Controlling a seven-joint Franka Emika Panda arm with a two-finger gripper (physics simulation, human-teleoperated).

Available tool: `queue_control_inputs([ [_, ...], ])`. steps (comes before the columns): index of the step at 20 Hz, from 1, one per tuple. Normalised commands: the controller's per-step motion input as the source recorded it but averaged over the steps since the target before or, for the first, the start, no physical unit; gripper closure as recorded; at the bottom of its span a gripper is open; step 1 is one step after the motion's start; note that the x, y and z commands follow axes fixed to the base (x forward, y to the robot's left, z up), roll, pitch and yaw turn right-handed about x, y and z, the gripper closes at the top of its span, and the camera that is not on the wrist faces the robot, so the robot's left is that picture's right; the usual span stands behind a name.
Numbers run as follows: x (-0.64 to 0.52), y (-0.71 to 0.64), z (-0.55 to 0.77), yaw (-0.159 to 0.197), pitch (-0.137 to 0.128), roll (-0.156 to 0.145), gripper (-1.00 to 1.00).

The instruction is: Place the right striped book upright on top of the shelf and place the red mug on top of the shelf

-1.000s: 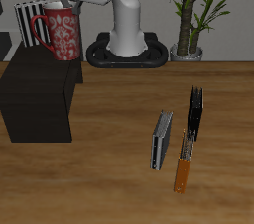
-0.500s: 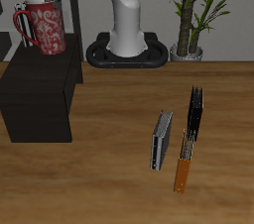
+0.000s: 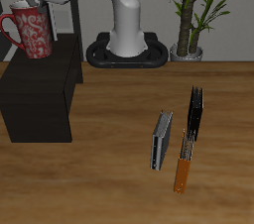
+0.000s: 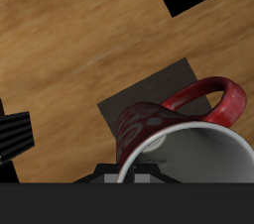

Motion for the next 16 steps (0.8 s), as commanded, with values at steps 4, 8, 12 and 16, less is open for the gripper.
queue_control_inputs([
  [4,0.13,-0.14,-0.16,-0.007,0.03,-0.019,1.0],
  [8,0.11,-0.13,-0.29,-0.029,0.039,-0.005,1.0],
  [12,0.05,-0.17,-0.31,-0.048,0.033,-0.042,1.0],
  [16,-0.03,-0.03,-0.32,-0.027,0.025,0.012,1.0],
])
